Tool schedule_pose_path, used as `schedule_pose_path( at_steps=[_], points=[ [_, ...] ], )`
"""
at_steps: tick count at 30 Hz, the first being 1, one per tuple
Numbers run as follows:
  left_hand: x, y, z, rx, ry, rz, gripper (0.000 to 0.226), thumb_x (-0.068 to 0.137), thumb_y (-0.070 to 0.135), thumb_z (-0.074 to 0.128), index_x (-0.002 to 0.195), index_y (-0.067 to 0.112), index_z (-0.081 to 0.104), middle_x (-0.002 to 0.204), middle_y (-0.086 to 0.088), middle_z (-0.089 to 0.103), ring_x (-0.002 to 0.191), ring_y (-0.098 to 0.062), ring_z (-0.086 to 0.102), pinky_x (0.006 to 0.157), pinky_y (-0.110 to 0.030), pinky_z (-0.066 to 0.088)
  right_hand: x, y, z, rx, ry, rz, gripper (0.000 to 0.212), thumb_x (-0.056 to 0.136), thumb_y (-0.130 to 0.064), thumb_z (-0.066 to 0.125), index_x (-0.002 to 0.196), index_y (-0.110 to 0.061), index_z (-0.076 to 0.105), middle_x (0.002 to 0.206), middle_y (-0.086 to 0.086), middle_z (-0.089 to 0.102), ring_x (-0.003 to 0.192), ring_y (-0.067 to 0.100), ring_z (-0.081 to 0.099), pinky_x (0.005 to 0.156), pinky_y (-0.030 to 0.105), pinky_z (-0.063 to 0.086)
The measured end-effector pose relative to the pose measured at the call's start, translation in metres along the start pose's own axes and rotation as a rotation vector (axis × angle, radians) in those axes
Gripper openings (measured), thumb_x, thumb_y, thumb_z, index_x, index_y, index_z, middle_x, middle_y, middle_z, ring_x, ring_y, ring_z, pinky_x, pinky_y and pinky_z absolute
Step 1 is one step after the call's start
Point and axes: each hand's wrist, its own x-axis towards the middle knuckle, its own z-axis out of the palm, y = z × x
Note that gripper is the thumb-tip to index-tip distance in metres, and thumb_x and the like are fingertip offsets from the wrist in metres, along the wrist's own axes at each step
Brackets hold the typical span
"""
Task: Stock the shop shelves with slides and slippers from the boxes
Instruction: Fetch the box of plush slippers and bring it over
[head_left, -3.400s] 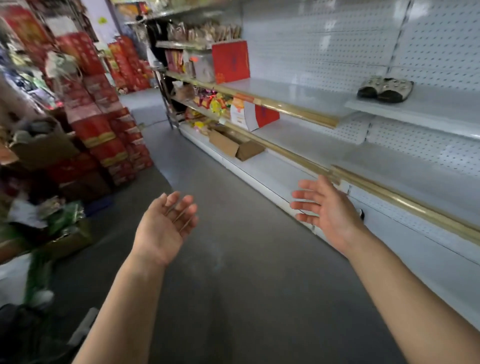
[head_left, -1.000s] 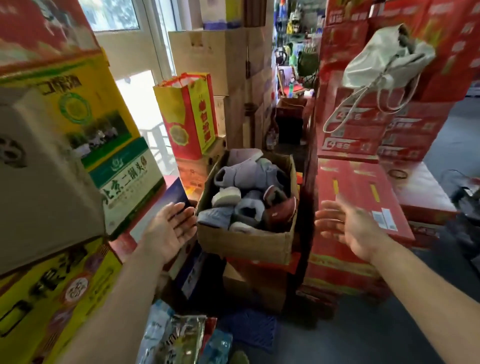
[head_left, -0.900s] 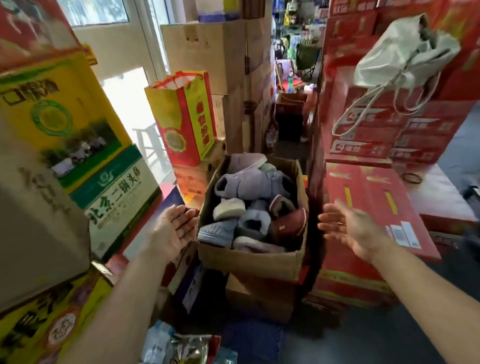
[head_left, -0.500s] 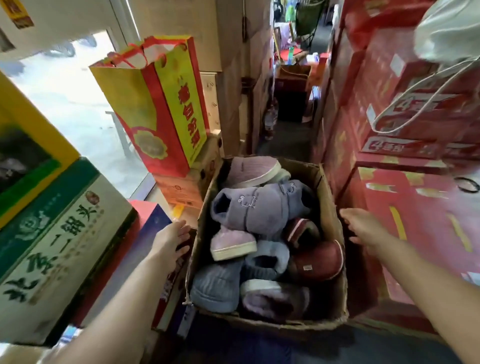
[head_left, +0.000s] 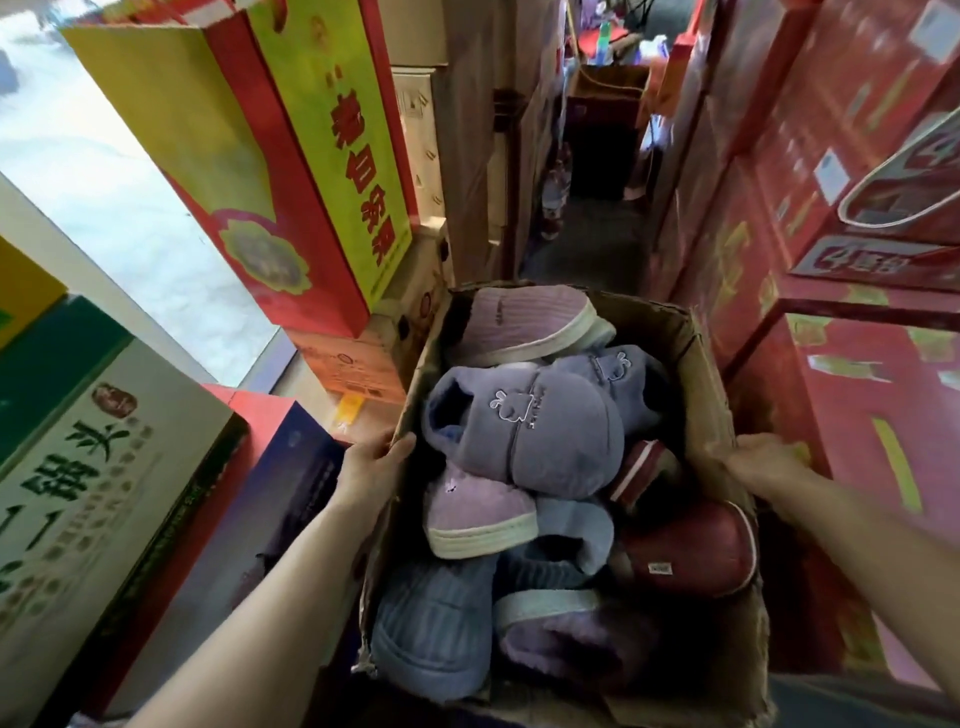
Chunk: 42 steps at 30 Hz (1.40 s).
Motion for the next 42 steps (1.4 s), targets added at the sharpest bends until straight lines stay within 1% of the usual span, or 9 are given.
schedule_pose_path(
  at_steps=[1,3,6,11,16,21,25,35,42],
  points=[
    [0.002,-0.002,0.000,0.073,0.042,0.031,0.014,0.096,0.031,0.059,0.095,0.023,0.071,0.086,0.001,0.070,0.078,-0.011,0.063,0.065,-0.024,0.049,-0.001,-0.001,-0.001,-0.009,0.002,-0.007,0.035,0.097,-0.014,0.054,0.118,0.013,0.058,0.106,0.027,0.064,0.099,0.039,0.060,0.087,0.031,0.046],
    [0.011,-0.007,-0.002,0.156,0.132,0.044,0.028,0.092,0.043,0.058,0.085,0.019,0.071,0.083,-0.004,0.071,0.080,-0.021,0.066,0.072,-0.033,0.053,-0.005,-0.002,-0.003,-0.026,0.013,-0.036,0.037,0.098,-0.015,0.053,0.120,0.014,0.057,0.111,0.029,0.062,0.108,0.041,0.056,0.086,0.038,0.042],
    [0.020,-0.008,-0.003,0.246,0.181,0.067,0.039,0.090,0.052,0.052,0.096,0.017,0.068,0.089,-0.009,0.070,0.088,-0.030,0.065,0.080,-0.041,0.053,0.010,0.004,-0.004,-0.146,-0.029,-0.105,0.038,0.099,-0.029,0.049,0.105,0.004,0.065,0.074,0.012,0.063,0.069,0.028,0.060,0.060,0.034,0.046],
    [0.022,-0.003,0.002,0.301,0.221,0.128,0.035,0.095,0.047,0.045,0.106,0.021,0.067,0.102,-0.016,0.068,0.098,-0.036,0.061,0.086,-0.045,0.050,0.031,0.018,-0.005,-0.276,-0.030,-0.171,0.043,0.096,-0.049,0.041,0.099,-0.014,0.066,0.098,0.011,0.070,0.100,0.031,0.063,0.096,0.042,0.044],
    [0.024,-0.006,-0.001,0.289,0.260,0.197,0.031,0.096,0.041,0.049,0.084,0.017,0.063,0.089,-0.020,0.066,0.084,-0.034,0.059,0.074,-0.042,0.046,0.023,0.019,-0.007,-0.287,0.028,-0.227,0.042,0.095,-0.052,0.042,0.088,-0.017,0.064,0.097,0.010,0.070,0.102,0.033,0.062,0.098,0.044,0.044],
    [0.006,-0.012,-0.011,0.267,0.327,0.194,0.042,0.094,0.040,0.049,0.066,0.009,0.049,0.065,-0.012,0.051,0.067,-0.027,0.045,0.064,-0.041,0.040,0.014,0.017,-0.015,-0.302,0.033,-0.306,0.046,0.094,-0.052,0.046,0.066,-0.016,0.054,0.081,0.009,0.066,0.087,0.035,0.064,0.079,0.040,0.049],
    [-0.017,-0.005,-0.027,0.260,0.345,0.223,0.045,0.096,0.036,0.051,0.063,0.006,0.043,0.061,-0.009,0.044,0.063,-0.023,0.040,0.058,-0.037,0.033,0.000,0.010,-0.025,-0.290,0.022,-0.392,0.047,0.096,-0.044,0.049,0.059,-0.015,0.046,0.062,0.003,0.053,0.070,0.029,0.058,0.062,0.033,0.039],
    [-0.130,0.007,-0.069,0.225,0.485,0.233,0.044,0.095,0.039,0.052,0.075,-0.001,0.056,0.076,-0.025,0.059,0.063,-0.021,0.043,0.058,-0.038,0.037,-0.043,-0.002,-0.062,-0.339,-0.050,-0.637,0.049,0.097,-0.039,0.050,0.057,-0.010,0.050,0.058,0.006,0.054,0.063,0.027,0.056,0.061,0.037,0.042],
    [-0.257,-0.023,-0.071,0.231,0.663,0.197,0.047,0.099,0.039,0.050,0.071,0.001,0.053,0.062,-0.010,0.052,0.059,-0.022,0.041,0.058,-0.036,0.031,-0.086,0.010,-0.089,-0.398,-0.140,-0.887,0.044,0.098,-0.034,0.049,0.063,-0.010,0.058,0.066,0.007,0.057,0.071,0.025,0.055,0.057,0.032,0.031]
  ],
)
